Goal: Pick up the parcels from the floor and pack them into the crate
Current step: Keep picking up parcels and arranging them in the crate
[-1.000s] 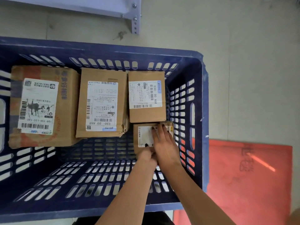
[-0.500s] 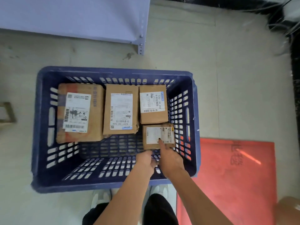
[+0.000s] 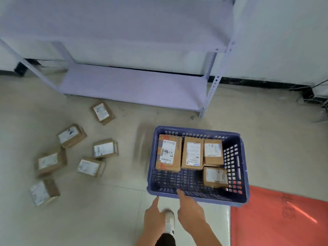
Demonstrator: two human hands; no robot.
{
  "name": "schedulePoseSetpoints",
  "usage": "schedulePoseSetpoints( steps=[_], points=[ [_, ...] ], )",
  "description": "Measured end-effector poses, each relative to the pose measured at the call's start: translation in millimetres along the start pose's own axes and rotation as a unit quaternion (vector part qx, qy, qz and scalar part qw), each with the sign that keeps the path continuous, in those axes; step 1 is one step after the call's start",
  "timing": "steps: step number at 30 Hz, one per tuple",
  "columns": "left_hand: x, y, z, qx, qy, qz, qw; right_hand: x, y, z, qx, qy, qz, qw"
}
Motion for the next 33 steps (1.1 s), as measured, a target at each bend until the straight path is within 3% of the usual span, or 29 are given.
schedulePoseSetpoints(
  steps=[7, 18, 26, 33],
  points=[
    [47, -89, 102, 0.127, 0.105, 0.034, 0.986, 69, -116, -17, -0.038, 0.031, 0.099, 0.994],
    [16, -158, 260, 0.144, 0.167, -0.026, 0.975, 63, -265, -12, -0.059, 0.054, 0.135, 0.988],
    [-77, -240, 379, 0.097, 0.108, -0.042, 0.988, -28, -405, -65, -0.115, 0.055, 0.072, 0.989],
    [-182, -274, 397, 0.017, 0.006, -0.081, 0.997, -112, -466, -117, -0.177, 0.044, 0.004, 0.983]
  ],
)
Point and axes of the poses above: each hand's wrist, its own x-axis away from the middle knuckle, its own z-axis out of the back of the hand, y = z × x, the point moved 5 cm from there along -x, towards the middle knuckle, and after that the axes turned 2 degrees about -x, right-handed, at the moved point
